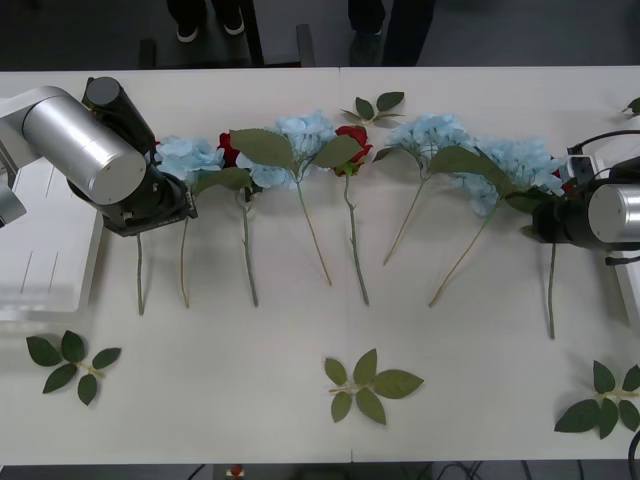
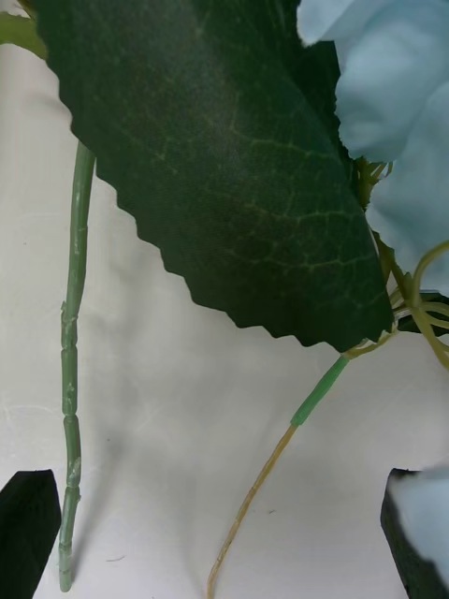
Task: Place the red flowers into the right box and the blue flowers into the left box. If a person shows an open palm, hand one flower to the person first, then continue sorting.
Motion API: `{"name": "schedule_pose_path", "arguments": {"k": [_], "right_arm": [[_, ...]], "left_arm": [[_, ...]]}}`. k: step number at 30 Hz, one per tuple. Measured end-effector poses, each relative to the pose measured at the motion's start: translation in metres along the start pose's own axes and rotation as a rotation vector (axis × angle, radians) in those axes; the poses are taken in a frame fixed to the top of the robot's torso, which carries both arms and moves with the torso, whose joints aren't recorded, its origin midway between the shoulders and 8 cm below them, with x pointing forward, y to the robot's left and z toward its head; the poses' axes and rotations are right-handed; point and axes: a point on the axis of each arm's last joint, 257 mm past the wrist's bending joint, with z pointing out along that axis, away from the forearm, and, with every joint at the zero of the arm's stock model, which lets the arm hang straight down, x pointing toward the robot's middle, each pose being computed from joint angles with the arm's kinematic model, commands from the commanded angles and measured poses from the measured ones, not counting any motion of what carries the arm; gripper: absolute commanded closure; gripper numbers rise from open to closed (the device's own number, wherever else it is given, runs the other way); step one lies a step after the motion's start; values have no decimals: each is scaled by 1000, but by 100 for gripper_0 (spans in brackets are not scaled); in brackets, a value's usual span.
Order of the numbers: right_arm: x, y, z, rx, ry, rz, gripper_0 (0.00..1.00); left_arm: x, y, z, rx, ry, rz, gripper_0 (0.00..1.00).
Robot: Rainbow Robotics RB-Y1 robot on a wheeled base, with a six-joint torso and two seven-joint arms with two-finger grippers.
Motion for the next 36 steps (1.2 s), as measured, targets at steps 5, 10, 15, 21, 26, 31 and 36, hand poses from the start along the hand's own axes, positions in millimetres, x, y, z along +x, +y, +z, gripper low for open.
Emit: {"name": "schedule_pose_path", "arguments": {"k": [5, 10, 15, 21, 26, 31, 36], "right_arm": [[3, 3, -4, -4, 23, -7, 100], [-4, 12, -37, -35, 70, -4, 100], [-34, 5, -83, -70, 20, 47, 100], [-61, -42, -112, -65, -53, 102, 100], [-56, -111, -124, 29, -26, 30, 100], [-47, -183, -126, 137, -8, 15, 100], [-39, -240, -112, 233, -35, -17, 100]], "left_arm": [[-1, 1, 0, -4, -1, 1, 0], [-8, 2, -3, -9, -17, 15, 0], [-41, 14, -21, -33, -91, 27, 0], [-75, 41, -33, -109, -195, 67, 0], [-78, 60, -28, -155, -210, 64, 0], [-57, 78, -8, -173, -178, 61, 0], [-35, 87, 13, -175, -136, 47, 0]]}}
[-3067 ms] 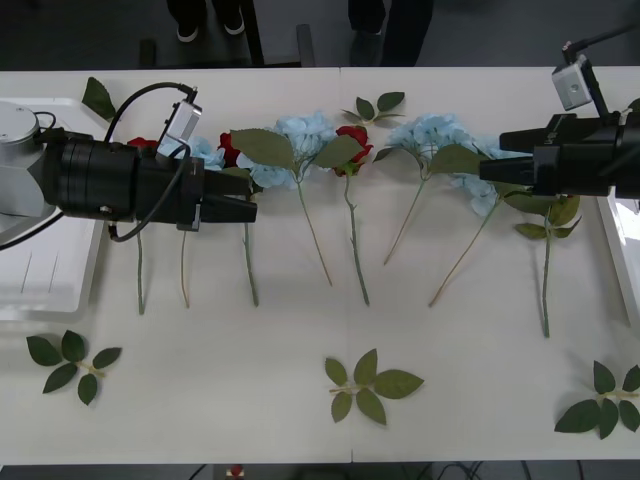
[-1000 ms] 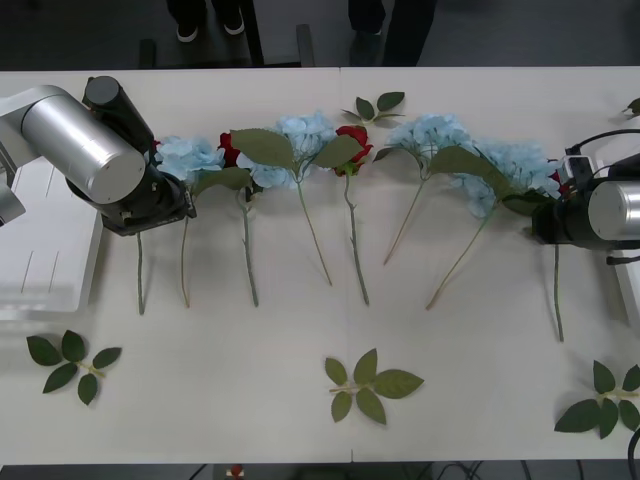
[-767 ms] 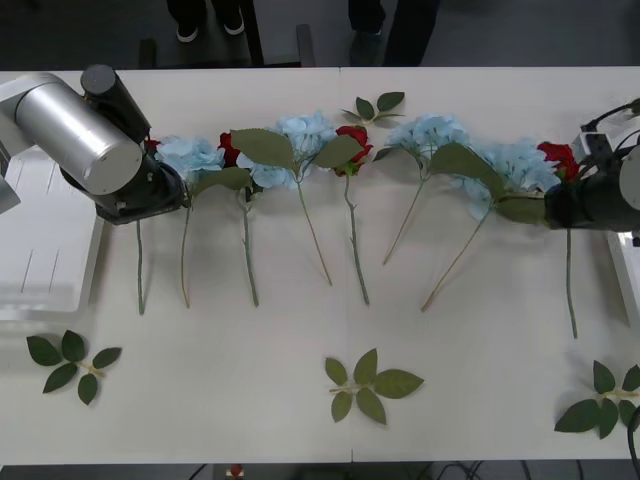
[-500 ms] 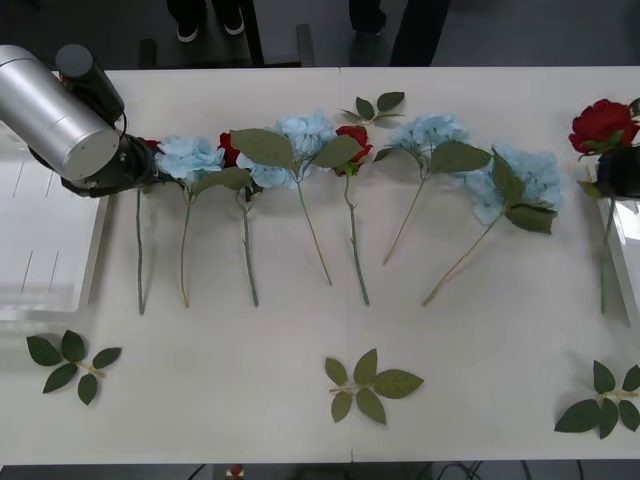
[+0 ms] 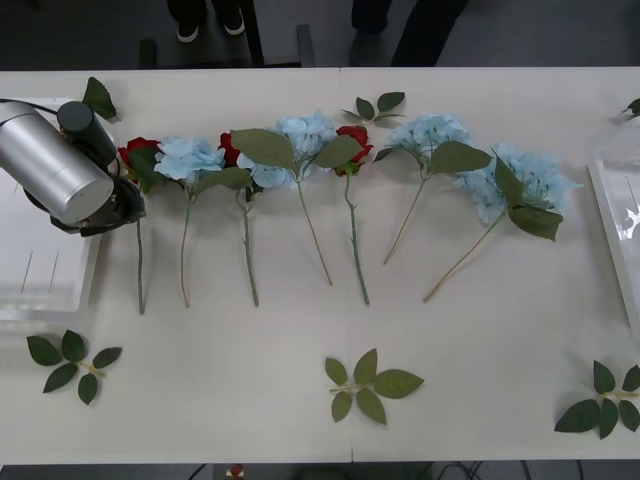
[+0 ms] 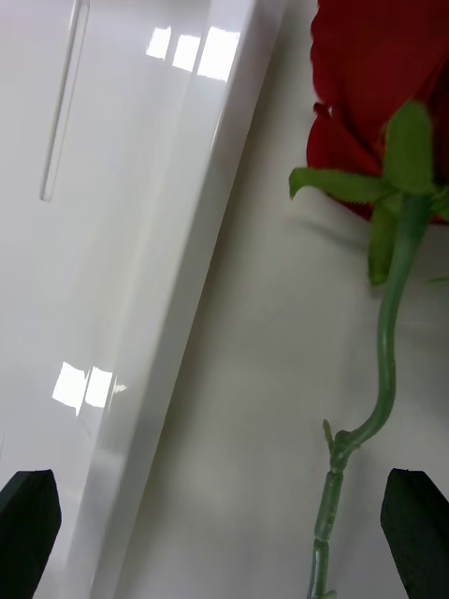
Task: Place the red flowers into the right box and the blue flowers into the left box. If a person shows an open palm, hand one flower to the person first, then continue sorting.
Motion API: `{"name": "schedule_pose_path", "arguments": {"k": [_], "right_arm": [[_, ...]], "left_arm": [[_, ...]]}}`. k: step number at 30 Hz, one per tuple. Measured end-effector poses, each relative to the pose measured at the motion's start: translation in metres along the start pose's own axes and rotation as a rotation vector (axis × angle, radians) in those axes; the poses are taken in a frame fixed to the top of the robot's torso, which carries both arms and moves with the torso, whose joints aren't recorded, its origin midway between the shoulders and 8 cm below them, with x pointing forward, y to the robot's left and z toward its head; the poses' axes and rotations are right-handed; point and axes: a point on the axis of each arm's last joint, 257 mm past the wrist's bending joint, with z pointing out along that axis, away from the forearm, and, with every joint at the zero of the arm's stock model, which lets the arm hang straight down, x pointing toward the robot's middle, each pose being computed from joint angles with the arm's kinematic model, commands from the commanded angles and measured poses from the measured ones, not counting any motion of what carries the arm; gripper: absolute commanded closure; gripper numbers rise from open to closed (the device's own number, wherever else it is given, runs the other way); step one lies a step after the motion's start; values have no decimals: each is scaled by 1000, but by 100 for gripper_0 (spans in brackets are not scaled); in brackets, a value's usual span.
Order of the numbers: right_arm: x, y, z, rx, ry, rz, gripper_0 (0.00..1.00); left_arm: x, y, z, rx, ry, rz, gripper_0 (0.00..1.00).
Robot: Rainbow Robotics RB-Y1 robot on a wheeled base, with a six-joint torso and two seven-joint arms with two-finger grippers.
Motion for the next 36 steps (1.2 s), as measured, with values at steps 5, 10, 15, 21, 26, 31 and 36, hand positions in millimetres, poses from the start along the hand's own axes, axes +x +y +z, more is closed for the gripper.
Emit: {"name": "schedule_pose_path", "arguments": {"k": [5, 10, 15, 21, 26, 31, 36], "right_arm": [[24, -14, 23, 29, 20, -9, 100], [41, -6, 36, 28, 60, -40, 100], [49, 2, 36, -2, 91, -29, 65], [43, 15, 29, -70, 91, 26, 20], [25, 44, 14, -191, 101, 83, 12], [-2, 95, -11, -389, 113, 212, 9], [-15, 135, -17, -448, 149, 325, 8]], "left_arm": [[11, -16, 14, 16, 20, -15, 0], [19, -41, 19, 58, 24, -14, 0], [21, -47, 20, 70, 26, -11, 0], [19, -48, 20, 71, 17, -9, 93], [14, -44, 20, 58, -2, 1, 100], [6, -39, 21, 39, -37, 19, 99], [13, -35, 29, 42, -35, 16, 100]]}}
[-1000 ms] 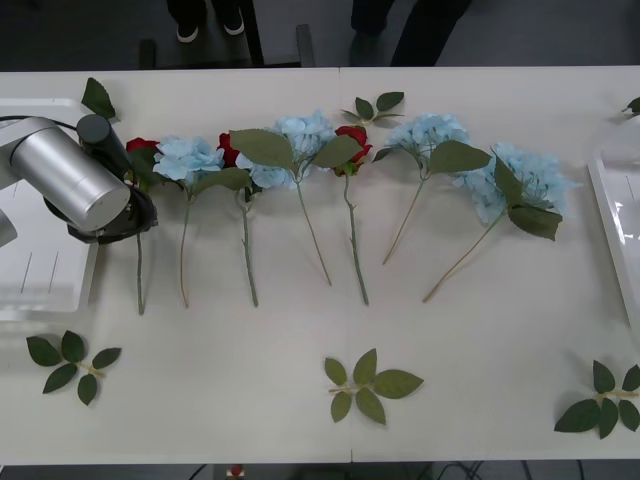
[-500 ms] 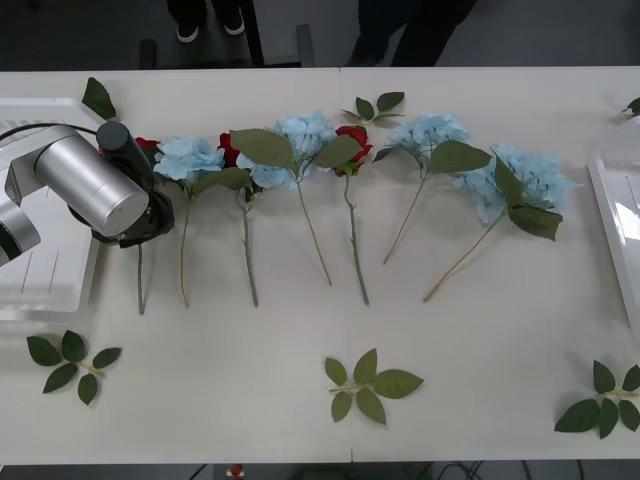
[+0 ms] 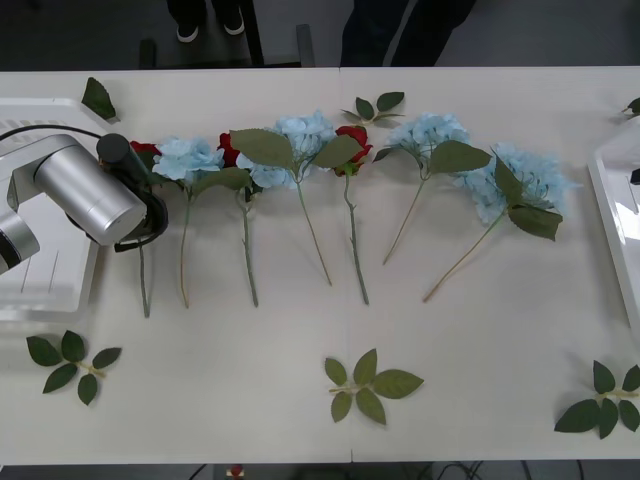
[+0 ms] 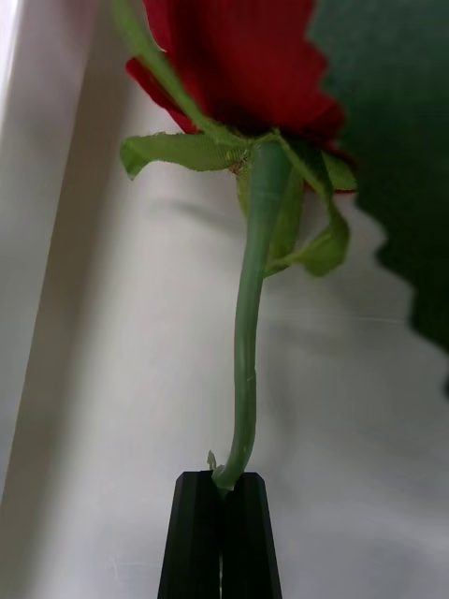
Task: Place the red flowers into the right box and the blue flowers into the left box. If a person shows an open palm, hand one flower to the person first, then continue sorting.
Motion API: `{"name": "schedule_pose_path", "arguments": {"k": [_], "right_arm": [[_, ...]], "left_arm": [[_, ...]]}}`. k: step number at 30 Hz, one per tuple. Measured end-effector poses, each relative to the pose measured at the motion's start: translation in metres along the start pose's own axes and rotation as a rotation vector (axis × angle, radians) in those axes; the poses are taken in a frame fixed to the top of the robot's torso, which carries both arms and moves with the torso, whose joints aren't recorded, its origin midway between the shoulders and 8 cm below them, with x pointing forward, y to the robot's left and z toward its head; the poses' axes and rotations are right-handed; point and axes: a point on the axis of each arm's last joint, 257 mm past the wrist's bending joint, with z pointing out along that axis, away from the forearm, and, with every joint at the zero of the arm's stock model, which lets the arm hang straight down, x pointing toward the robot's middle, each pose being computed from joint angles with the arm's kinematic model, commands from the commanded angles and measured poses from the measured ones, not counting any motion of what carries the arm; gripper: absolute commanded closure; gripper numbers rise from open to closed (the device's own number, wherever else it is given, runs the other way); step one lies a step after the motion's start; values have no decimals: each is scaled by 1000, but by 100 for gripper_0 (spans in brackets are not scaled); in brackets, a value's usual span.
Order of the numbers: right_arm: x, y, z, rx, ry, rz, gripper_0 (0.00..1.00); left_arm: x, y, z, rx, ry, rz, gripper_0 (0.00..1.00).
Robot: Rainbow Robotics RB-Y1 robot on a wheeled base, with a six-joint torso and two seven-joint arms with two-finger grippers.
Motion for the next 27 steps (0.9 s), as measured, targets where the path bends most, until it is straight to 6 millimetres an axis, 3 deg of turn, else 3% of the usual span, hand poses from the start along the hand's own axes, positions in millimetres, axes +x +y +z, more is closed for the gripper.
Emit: {"name": "schedule_pose_path", "arguments": {"k": [8, 15, 19, 23, 27], "right_arm": [[30, 82, 34, -40, 56, 36, 8], [75, 139, 18, -49, 22, -1, 7], [103, 151, 17, -44, -13, 18, 7], [128, 159, 36, -11, -7, 31, 7], [130, 179, 58, 41, -65, 3, 7]], "left_arm": [[6, 8, 18, -32, 10, -20, 100], [3, 6, 13, -14, 9, -22, 100], [0, -10, -7, 60, 20, -8, 99], [-8, -17, -43, 122, 17, 57, 100], [-21, -18, -86, 177, 52, 88, 100]]}}
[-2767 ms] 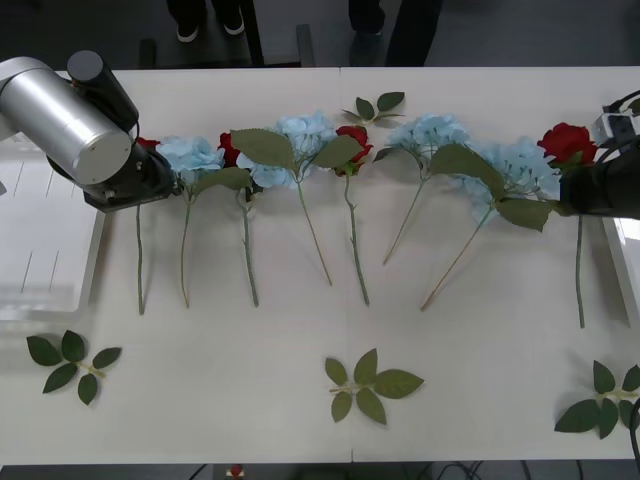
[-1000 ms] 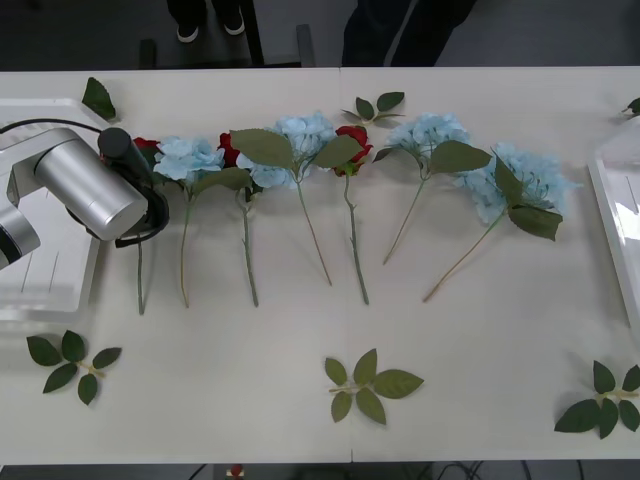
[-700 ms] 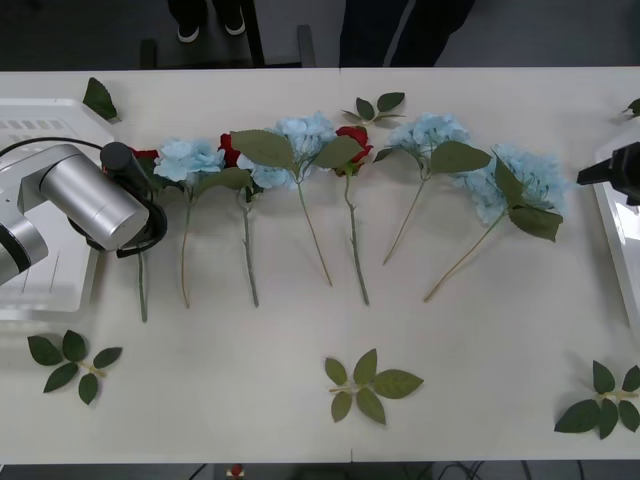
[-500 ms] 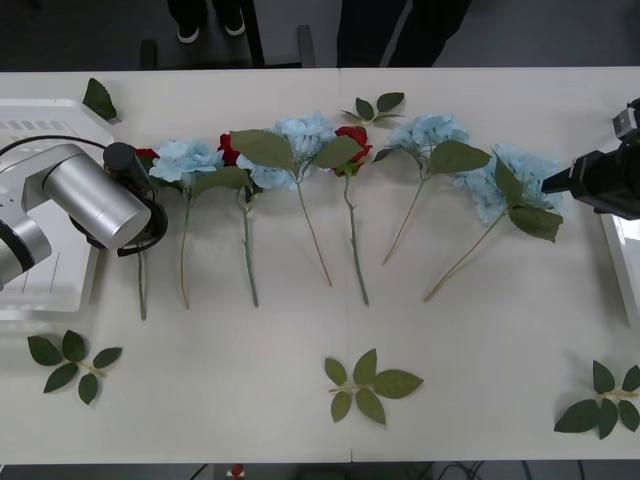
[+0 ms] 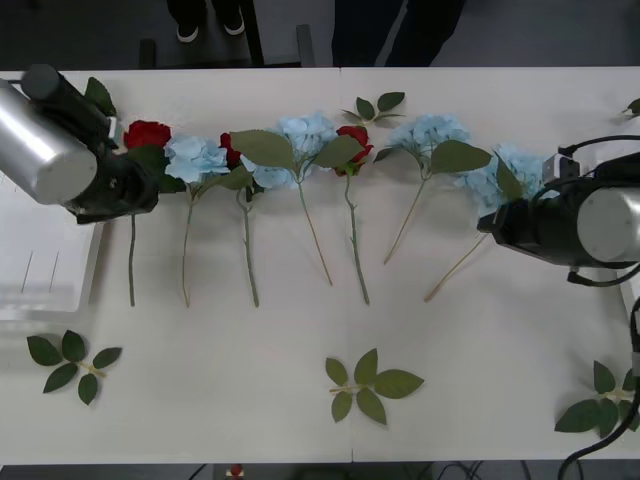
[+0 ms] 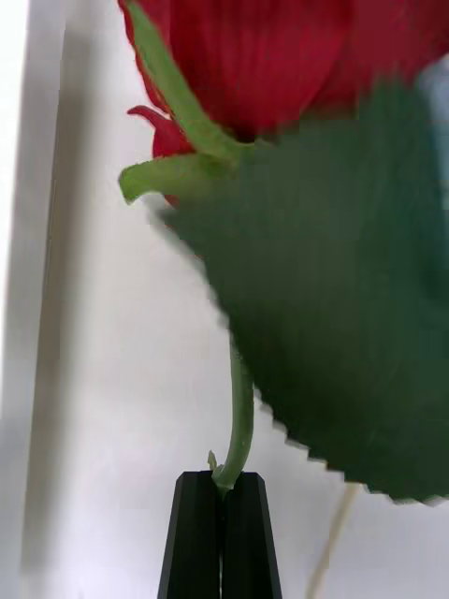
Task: Place the red flowers into the right box and the blue flowers into the left box. If a person shows an open palm, hand one flower to the person first, then continue sorting.
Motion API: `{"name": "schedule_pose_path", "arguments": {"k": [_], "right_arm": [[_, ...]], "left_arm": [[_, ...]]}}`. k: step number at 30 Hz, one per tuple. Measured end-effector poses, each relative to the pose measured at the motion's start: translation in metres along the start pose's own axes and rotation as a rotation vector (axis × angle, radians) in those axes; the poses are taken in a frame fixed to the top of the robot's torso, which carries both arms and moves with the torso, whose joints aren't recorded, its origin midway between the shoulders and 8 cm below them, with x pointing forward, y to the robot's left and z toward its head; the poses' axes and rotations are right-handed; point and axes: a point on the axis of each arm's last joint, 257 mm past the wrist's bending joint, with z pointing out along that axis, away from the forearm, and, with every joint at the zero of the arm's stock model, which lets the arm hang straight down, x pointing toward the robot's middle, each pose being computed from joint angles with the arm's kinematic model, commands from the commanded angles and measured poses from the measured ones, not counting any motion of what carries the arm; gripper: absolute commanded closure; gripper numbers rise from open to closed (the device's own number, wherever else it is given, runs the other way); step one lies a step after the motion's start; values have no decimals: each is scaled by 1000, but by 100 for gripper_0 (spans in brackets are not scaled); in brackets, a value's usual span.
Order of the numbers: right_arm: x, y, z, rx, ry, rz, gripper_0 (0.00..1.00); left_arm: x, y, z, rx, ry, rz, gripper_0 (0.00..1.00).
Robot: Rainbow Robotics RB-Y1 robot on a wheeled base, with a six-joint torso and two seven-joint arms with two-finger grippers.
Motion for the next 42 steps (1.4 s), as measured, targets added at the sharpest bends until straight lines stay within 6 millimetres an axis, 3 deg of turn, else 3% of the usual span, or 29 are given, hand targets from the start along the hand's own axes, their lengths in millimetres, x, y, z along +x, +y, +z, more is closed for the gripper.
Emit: {"name": "schedule_pose_path", "arguments": {"k": [6, 12, 17, 22, 26, 30, 33, 36, 38, 42], "right_arm": [[12, 22, 30, 43, -21, -11, 7], [6, 15, 38, 71, -38, -16, 7], [-8, 0, 38, 103, -77, -3, 7], [-21, -5, 54, 108, -90, 15, 7], [-23, -5, 67, 114, -76, 13, 7], [-21, 4, 74, 113, -64, -10, 8], [-17, 6, 77, 114, -54, -21, 25], [-15, 4, 78, 121, -49, -24, 29], [-14, -1, 80, 139, -48, -31, 41], [-10, -2, 86, 144, -49, -43, 78]], "left_arm": [[-34, -12, -55, 121, 3, 8, 100], [-52, -42, -95, 300, -9, 69, 100], [-58, -100, -118, 512, -64, 106, 100], [-50, -170, -140, 790, -140, 174, 100], [-38, -205, -151, 929, -197, 260, 100], [-32, -227, -168, 1048, -199, 218, 100], [-33, -237, -181, 1110, -270, 284, 99], [-33, -244, -191, 1152, -373, 385, 99], [-33, -249, -196, 1185, -390, 374, 100], [-32, -258, -208, 1259, -402, 314, 99]]}}
